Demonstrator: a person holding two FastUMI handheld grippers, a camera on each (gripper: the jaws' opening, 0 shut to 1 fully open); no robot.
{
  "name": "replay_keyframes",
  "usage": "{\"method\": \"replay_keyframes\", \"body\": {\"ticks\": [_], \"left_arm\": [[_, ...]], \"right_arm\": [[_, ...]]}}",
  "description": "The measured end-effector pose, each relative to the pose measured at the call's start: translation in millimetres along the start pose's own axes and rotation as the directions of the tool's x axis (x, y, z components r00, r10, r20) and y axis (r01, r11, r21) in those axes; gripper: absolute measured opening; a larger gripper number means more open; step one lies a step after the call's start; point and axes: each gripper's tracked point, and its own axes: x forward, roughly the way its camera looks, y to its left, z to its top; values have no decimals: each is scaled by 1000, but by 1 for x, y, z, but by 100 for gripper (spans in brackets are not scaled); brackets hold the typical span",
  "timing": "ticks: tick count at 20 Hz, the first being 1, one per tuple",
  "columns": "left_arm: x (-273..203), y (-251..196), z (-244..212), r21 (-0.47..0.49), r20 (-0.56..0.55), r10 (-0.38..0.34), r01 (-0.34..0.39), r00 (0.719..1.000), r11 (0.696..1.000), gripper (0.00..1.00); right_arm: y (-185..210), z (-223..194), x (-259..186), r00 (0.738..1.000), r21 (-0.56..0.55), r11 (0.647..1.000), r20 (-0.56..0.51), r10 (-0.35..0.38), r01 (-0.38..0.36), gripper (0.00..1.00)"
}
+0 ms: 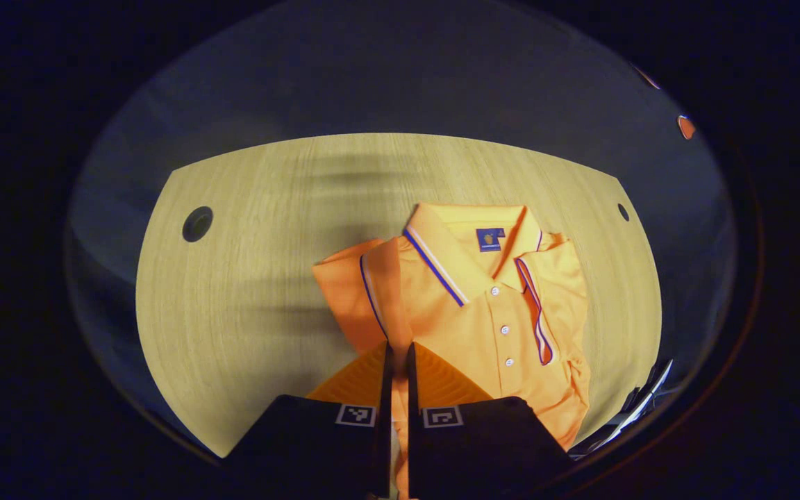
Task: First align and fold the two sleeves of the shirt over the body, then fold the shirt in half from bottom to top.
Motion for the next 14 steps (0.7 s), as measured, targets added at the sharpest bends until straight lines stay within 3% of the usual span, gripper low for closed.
{"method": "replay_keyframes", "body": {"ticks": [5,9,11,12,13,14], "left_arm": [[13,-34,-5,-12,-21,-124,124,992,992,11],[2,-61,-4,-38,14,-247,247,969,968,53],[-5,-54,-12,-30,21,-215,215,976,976,76],[-10,-50,-17,-19,33,-193,194,981,981,74],[-16,-47,-21,-14,45,-173,174,984,985,80],[-23,-45,-28,-17,53,-161,162,986,987,93]], "right_arm": [[-1,-6,-7,1000,10,1000,1,-25,25,98],[-2,-13,-5,1000,6,1000,-15,-7,7,99],[-1,-12,0,1000,-8,1000,-29,7,-7,99],[1,-8,4,999,-21,1000,-30,12,-13,99],[1,-6,7,999,-40,999,-33,18,-19,99],[3,-2,10,999,-66,997,-36,27,-29,98]]}}
